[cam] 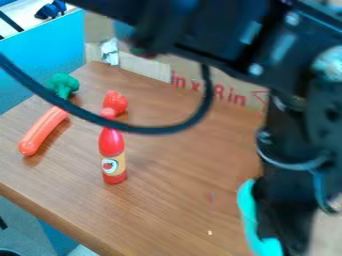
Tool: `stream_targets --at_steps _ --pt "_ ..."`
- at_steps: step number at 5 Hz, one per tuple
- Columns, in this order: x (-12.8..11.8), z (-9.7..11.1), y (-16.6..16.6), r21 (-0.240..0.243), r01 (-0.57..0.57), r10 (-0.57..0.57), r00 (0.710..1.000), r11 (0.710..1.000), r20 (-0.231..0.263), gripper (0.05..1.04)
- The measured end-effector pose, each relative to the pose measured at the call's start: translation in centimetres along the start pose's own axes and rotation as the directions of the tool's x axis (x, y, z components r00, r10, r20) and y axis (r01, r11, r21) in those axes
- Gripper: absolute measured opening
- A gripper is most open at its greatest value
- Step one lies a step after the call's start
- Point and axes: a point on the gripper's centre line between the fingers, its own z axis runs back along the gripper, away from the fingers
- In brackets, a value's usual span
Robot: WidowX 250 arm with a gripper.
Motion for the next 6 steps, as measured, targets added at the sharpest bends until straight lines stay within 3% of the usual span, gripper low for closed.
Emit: stream_targets --at_steps 1,2,3,4,5,6 --pt "0.3 -1.7 -0.7 -0.025 0.077 -0.078 0.997 0.997 -0.027 0.082" --pt "0.4 -3.2 -0.3 -0.015 0.149 -0.149 0.988 0.989 -0.037 0.082" --pt "-0.3 -4.6 0.7 0.017 0.184 -0.183 0.982 0.983 -0.052 0.082" --pt "0.0 -4.8 1.5 0.048 0.209 -0.208 0.978 0.977 -0.027 0.112" --pt "-0.5 -5.1 1.6 -0.022 0.218 -0.218 0.976 0.976 0.008 0.306" --pt "-1.0 -3.4 1.9 -0.052 0.161 -0.155 0.982 0.986 0.110 0.600"
